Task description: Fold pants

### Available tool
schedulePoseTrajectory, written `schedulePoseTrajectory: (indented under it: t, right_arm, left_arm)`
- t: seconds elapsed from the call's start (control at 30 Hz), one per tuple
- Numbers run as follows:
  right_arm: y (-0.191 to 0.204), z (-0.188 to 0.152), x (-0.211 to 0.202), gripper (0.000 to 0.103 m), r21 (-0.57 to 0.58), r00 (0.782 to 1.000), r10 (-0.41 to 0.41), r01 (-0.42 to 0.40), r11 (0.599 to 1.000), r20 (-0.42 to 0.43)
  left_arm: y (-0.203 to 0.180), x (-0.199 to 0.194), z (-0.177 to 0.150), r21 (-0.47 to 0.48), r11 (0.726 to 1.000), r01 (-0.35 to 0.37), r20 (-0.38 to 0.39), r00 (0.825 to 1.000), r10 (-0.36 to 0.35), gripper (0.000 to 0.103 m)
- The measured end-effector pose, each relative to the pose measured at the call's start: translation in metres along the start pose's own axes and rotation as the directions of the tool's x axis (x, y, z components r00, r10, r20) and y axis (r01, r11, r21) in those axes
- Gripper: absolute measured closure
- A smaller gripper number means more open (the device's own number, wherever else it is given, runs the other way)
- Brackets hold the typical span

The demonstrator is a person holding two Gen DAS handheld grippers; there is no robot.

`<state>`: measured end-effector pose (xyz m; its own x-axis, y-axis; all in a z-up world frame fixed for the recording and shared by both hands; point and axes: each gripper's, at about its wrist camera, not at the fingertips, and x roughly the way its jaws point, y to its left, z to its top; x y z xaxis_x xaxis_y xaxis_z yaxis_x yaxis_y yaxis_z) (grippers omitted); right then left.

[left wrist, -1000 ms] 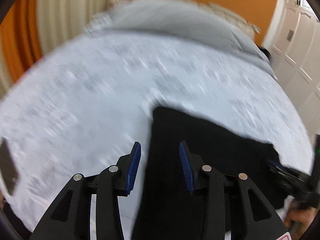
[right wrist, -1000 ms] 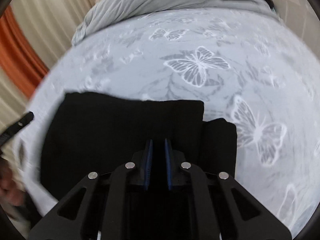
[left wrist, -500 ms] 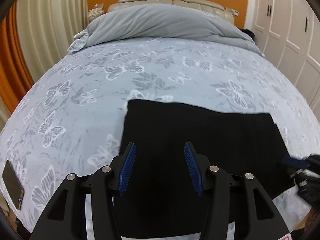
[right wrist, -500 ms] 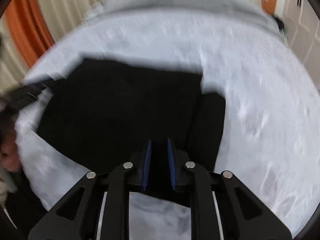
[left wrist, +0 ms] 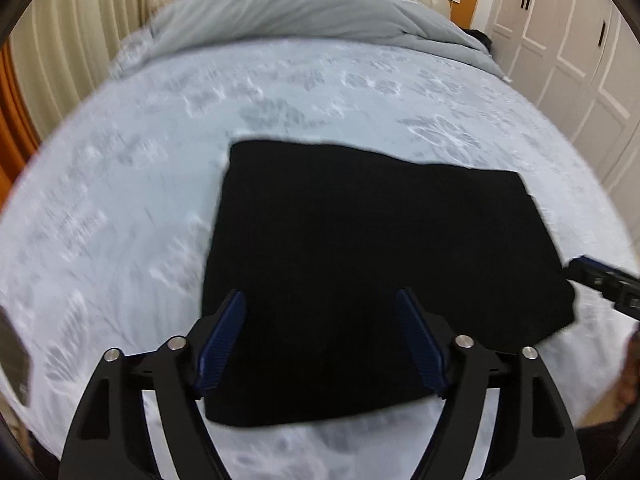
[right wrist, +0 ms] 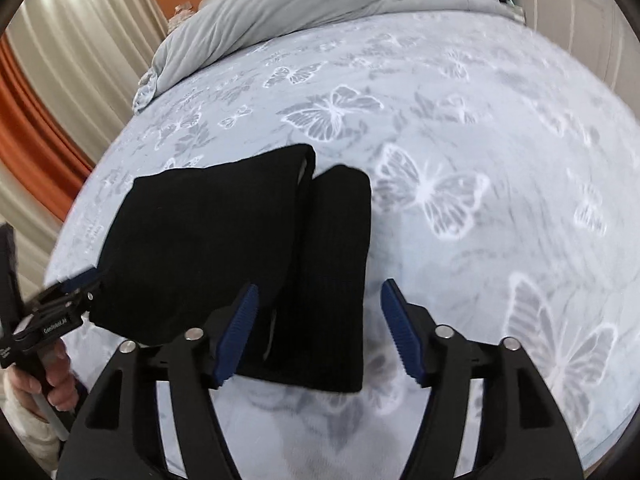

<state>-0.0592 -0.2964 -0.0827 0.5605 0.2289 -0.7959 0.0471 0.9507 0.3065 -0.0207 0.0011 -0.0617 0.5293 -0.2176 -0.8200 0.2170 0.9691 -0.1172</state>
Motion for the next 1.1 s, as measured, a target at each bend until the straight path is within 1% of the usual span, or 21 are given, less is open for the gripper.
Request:
schedulePoseTrajectory:
  t: [0.03, 0.07, 0.13, 0.2, 0.27, 0.3, 0.33, 0.4, 0.43, 0.47, 0.5, 0.53, 0.57, 0.6, 0.63, 0.7, 0.77, 0.87, 0.97, 1.03, 1.1]
  right_arm:
    - [-0.002, -0.004, -0.001, 0.029, 0.01, 1.0, 0.008, -0.008, 1.0, -0.005]
    - [-0.003, -0.007, -0.002, 0.029, 0.019, 1.0, 0.015, -0.014, 1.0, -0.009]
    - [-0.004, -0.012, -0.001, 0.029, 0.032, 0.999, 0.03, -0.029, 0.999, -0.024]
    - [-0.006, -0.014, 0.004, 0.027, 0.055, 0.998, 0.048, -0.046, 0.997, -0.043]
    - [-0.009, -0.015, 0.012, 0.022, 0.083, 0.995, 0.074, -0.068, 0.994, -0.074]
    - [-0.011, -0.016, 0.017, 0.022, 0.097, 0.993, 0.077, -0.068, 0.993, -0.093]
    - [-0.012, -0.015, 0.017, 0.023, 0.105, 0.993, 0.071, -0.061, 0.993, -0.094]
    - [-0.008, -0.01, 0.001, 0.023, 0.102, 1.0, 0.028, -0.027, 0.994, -0.005]
    - [-0.003, -0.006, -0.01, 0.023, 0.08, 0.999, 0.004, -0.008, 0.997, 0.051]
    - [0.004, -0.003, -0.026, 0.023, 0.047, 0.991, -0.026, 0.02, 0.999, 0.131]
    - [0.011, 0.0, -0.039, 0.022, 0.026, 0.978, -0.049, 0.045, 0.999, 0.202]
    - [0.018, 0.0, -0.049, 0.021, 0.012, 0.964, -0.064, 0.063, 0.998, 0.26]
    - [0.026, 0.001, -0.059, 0.017, -0.001, 0.947, -0.071, 0.075, 0.997, 0.315]
    - [0.033, 0.0, -0.064, 0.013, -0.01, 0.934, -0.073, 0.082, 0.997, 0.349]
    - [0.043, 0.0, -0.068, 0.011, -0.025, 0.922, -0.078, 0.094, 0.995, 0.379]
    - [0.056, -0.001, -0.068, 0.01, -0.058, 0.914, -0.084, 0.117, 0.991, 0.398]
    - [0.072, -0.001, -0.062, 0.01, -0.109, 0.915, -0.099, 0.153, 0.982, 0.391]
    - [0.088, -0.007, -0.051, 0.01, -0.173, 0.917, -0.124, 0.202, 0.964, 0.38]
    - [0.097, -0.016, -0.044, 0.01, -0.221, 0.914, -0.146, 0.243, 0.944, 0.379]
    - [0.098, -0.018, -0.042, 0.01, -0.238, 0.916, -0.15, 0.25, 0.939, 0.372]
    - [0.095, -0.017, -0.04, 0.009, -0.24, 0.923, -0.142, 0.237, 0.941, 0.357]
  left_arm:
    - [0.005, 0.0, -0.003, -0.016, 1.0, 0.019, -0.014, 1.0, -0.019, 0.028]
    - [0.008, -0.001, -0.005, -0.02, 1.0, 0.017, -0.016, 1.0, -0.017, 0.028]
    - [0.01, -0.001, -0.01, -0.003, 1.0, -0.021, -0.011, 1.0, 0.021, 0.028]
    - [0.013, 0.0, -0.012, 0.003, 0.999, -0.036, -0.016, 0.999, 0.036, 0.027]
    - [0.017, 0.002, -0.014, -0.013, 0.999, -0.033, -0.024, 0.999, 0.033, 0.021]
    - [0.02, 0.003, -0.014, -0.025, 0.999, -0.031, -0.032, 0.999, 0.03, 0.018]
    - [0.022, 0.007, -0.015, -0.033, 0.999, -0.034, -0.051, 0.998, 0.032, 0.018]
    - [0.023, 0.005, -0.016, -0.043, 0.998, -0.054, -0.045, 0.998, 0.052, 0.018]
    - [0.021, -0.001, -0.015, -0.034, 0.996, -0.08, -0.012, 0.997, 0.079, 0.018]
    - [0.018, -0.007, -0.013, -0.015, 0.994, -0.109, 0.029, 0.994, 0.109, 0.018]
    - [0.014, -0.014, -0.012, 0.005, 0.99, -0.141, 0.075, 0.987, 0.14, 0.018]
    - [0.009, -0.021, -0.009, 0.024, 0.984, -0.177, 0.127, 0.977, 0.173, 0.018]
    - [0.006, -0.026, -0.007, 0.03, 0.98, -0.198, 0.161, 0.968, 0.191, 0.018]
    - [0.002, -0.031, -0.005, 0.03, 0.977, -0.21, 0.196, 0.96, 0.2, 0.018]
    - [0.0, -0.034, -0.002, 0.026, 0.977, -0.213, 0.214, 0.956, 0.202, 0.018]
    - [-0.003, -0.04, 0.001, 0.004, 0.976, -0.219, 0.262, 0.942, 0.211, 0.018]
    - [-0.007, -0.042, 0.003, -0.001, 0.976, -0.219, 0.279, 0.937, 0.211, 0.018]
    - [-0.012, -0.041, 0.005, 0.005, 0.974, -0.225, 0.282, 0.935, 0.214, 0.018]
    - [-0.014, -0.037, 0.004, 0.02, 0.973, -0.228, 0.271, 0.938, 0.215, 0.018]
    - [-0.015, -0.035, 0.004, 0.024, 0.973, -0.228, 0.262, 0.941, 0.214, 0.018]
    - [-0.014, -0.032, 0.003, 0.022, 0.977, -0.214, 0.247, 0.948, 0.202, 0.018]
